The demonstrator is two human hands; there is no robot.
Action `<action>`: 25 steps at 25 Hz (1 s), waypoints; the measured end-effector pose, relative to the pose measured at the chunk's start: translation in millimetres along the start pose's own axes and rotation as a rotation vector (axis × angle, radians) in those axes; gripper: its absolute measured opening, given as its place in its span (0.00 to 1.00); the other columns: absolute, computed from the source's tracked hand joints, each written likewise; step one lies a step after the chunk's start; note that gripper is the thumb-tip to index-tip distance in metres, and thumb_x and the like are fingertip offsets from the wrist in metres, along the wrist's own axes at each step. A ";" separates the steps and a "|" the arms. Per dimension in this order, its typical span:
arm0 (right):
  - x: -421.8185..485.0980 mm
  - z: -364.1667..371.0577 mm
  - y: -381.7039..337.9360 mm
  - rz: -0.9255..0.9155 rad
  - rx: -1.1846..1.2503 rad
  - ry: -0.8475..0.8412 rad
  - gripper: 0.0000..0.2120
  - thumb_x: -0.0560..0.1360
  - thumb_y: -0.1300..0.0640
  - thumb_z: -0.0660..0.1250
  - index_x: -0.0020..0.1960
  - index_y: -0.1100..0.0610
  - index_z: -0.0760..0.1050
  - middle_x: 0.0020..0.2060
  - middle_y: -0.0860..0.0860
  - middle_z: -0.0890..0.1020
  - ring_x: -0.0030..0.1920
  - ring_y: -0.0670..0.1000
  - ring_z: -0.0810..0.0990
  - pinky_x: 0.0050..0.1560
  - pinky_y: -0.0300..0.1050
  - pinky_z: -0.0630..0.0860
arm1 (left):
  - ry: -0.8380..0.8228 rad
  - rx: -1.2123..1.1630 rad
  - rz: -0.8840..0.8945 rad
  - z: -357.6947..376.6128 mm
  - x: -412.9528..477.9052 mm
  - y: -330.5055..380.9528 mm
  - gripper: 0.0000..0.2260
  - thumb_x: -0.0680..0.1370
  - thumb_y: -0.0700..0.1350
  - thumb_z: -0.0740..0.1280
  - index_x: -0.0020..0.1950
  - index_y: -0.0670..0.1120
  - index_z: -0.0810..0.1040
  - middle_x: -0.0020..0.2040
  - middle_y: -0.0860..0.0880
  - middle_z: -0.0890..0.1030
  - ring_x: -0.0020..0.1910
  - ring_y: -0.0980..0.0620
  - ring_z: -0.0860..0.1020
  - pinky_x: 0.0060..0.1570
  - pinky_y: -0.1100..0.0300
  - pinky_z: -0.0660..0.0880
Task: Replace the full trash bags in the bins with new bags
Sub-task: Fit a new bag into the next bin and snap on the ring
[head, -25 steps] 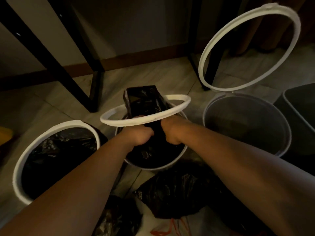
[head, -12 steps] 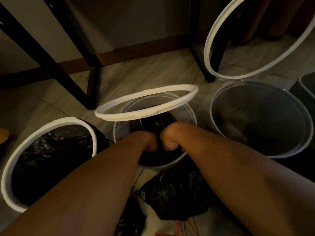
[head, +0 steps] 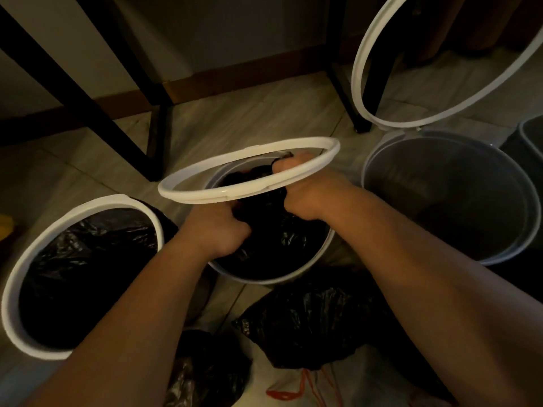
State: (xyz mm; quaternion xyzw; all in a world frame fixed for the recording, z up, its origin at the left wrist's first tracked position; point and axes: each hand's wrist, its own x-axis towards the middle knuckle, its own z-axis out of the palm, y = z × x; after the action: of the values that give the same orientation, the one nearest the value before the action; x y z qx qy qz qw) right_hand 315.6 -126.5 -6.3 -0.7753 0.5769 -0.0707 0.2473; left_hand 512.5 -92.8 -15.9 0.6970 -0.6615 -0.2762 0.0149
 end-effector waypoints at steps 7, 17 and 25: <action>-24.3 -12.5 13.0 -0.062 -0.199 0.109 0.14 0.83 0.57 0.61 0.67 0.57 0.74 0.57 0.56 0.80 0.56 0.57 0.80 0.58 0.53 0.79 | 0.114 -0.277 -0.080 -12.3 -35.0 -24.5 0.21 0.75 0.36 0.68 0.57 0.61 0.85 0.53 0.58 0.84 0.50 0.59 0.81 0.49 0.67 0.78; -37.7 -41.3 33.9 0.157 0.189 -0.036 0.29 0.76 0.69 0.68 0.73 0.49 0.76 0.63 0.52 0.80 0.61 0.52 0.80 0.56 0.39 0.74 | 0.126 -0.640 -0.110 -31.1 -43.3 -45.3 0.33 0.60 0.35 0.78 0.62 0.55 0.83 0.49 0.54 0.88 0.51 0.50 0.87 0.52 0.51 0.83; -42.7 -42.1 42.4 0.219 0.016 0.316 0.07 0.74 0.65 0.72 0.51 0.61 0.83 0.43 0.57 0.83 0.44 0.56 0.82 0.44 0.45 0.76 | 0.220 -0.264 -0.065 -18.7 -63.7 -33.5 0.30 0.68 0.51 0.76 0.71 0.59 0.79 0.60 0.56 0.81 0.58 0.54 0.80 0.54 0.60 0.75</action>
State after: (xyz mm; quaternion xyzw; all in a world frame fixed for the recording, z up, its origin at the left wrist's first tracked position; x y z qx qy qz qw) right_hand 248.6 -108.6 18.0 -0.6851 0.6890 -0.1686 0.1658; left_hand 552.4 -35.8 10.3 0.7361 -0.5909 -0.2832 0.1696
